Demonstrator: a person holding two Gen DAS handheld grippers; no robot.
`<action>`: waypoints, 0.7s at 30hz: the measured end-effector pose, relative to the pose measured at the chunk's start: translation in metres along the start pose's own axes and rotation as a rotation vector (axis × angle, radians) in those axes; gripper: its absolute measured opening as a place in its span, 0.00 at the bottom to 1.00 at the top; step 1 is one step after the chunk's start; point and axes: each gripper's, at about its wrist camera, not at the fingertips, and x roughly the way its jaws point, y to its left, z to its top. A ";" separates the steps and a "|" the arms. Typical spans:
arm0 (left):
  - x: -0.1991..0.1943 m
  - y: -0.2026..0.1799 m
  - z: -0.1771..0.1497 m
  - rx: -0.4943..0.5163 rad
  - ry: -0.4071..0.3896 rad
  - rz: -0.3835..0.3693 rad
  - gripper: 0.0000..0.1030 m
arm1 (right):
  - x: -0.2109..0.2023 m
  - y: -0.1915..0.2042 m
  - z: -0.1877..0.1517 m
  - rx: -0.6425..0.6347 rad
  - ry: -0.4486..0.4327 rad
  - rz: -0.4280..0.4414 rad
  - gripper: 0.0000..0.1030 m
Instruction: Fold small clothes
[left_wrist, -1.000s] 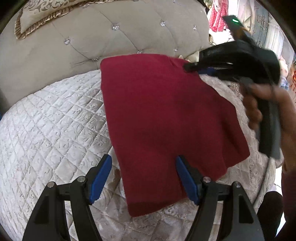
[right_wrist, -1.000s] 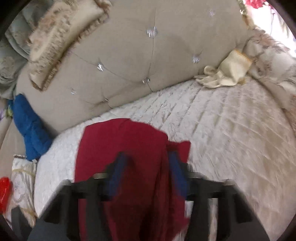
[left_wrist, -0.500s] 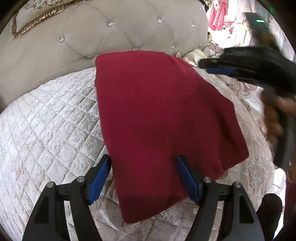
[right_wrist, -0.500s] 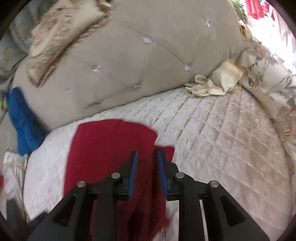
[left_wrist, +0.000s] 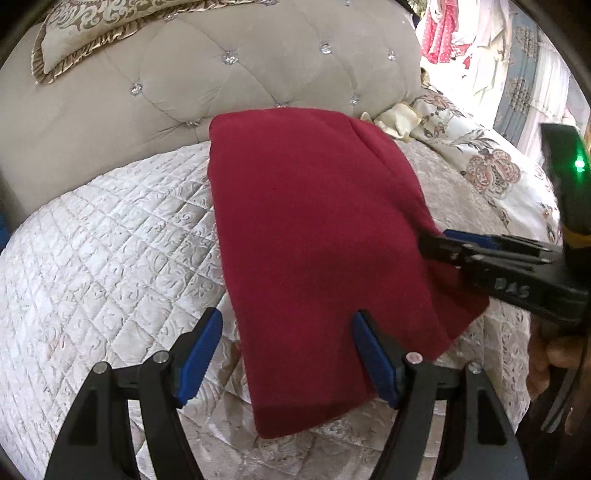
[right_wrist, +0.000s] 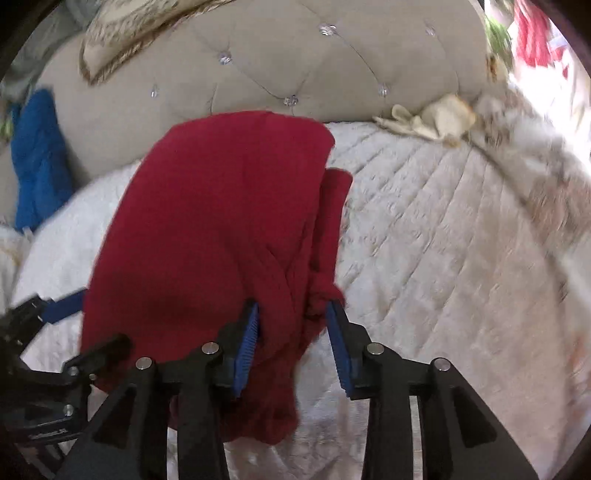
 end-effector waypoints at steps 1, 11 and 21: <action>-0.002 0.002 0.000 -0.009 0.003 -0.010 0.74 | -0.004 -0.001 0.001 0.007 -0.007 0.011 0.14; 0.009 0.070 0.040 -0.309 -0.014 -0.189 0.95 | 0.007 -0.033 0.039 0.133 -0.114 0.196 0.53; 0.073 0.062 0.050 -0.331 0.052 -0.333 0.98 | 0.069 -0.039 0.053 0.220 -0.038 0.397 0.55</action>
